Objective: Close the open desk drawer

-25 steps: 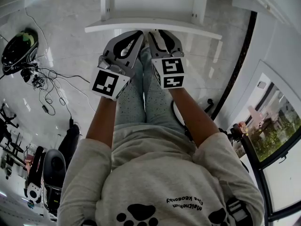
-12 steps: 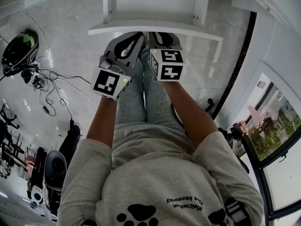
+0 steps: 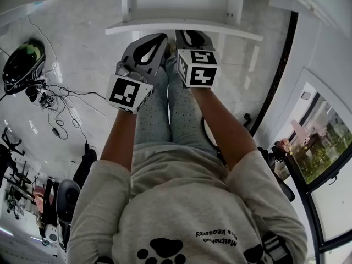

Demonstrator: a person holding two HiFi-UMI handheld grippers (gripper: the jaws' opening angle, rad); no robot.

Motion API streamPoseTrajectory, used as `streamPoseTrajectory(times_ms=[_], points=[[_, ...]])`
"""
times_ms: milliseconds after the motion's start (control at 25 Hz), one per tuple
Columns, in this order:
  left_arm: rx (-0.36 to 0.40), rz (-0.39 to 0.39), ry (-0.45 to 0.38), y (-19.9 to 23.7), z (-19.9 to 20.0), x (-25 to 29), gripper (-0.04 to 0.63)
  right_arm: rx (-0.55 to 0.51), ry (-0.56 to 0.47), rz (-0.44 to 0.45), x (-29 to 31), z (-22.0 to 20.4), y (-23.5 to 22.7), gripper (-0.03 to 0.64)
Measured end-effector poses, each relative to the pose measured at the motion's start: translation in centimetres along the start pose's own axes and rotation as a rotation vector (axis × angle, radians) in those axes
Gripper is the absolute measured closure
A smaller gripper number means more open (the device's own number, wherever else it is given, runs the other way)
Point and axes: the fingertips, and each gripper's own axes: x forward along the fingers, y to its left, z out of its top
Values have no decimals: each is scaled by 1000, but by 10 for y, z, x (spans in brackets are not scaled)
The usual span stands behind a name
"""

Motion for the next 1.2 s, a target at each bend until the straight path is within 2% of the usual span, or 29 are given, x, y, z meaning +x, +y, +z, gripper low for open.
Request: streamPoseTrajectory(times_ms=[200,320,680,880,1000,1200], points=[[19,-30,3,9,6,7,577,-22,-2,-16,8,12,-1,514],[25,-39,-24,12,16,11,577,-25,-3,-29,11,18,-3,514],[-17,-14,-18,36,28,12,577,-22,1,-41,22,36,-7,514],[-41,5,-55,46,37,15,577,-27,-1,-50,24,44,-7,513],[-40,6,-26,50,35,21,577,-34,-2,-46,28,50,-10,514],[-30,3,-26,57,42,34,577,-27,-10,-39,35,60,-13,513]])
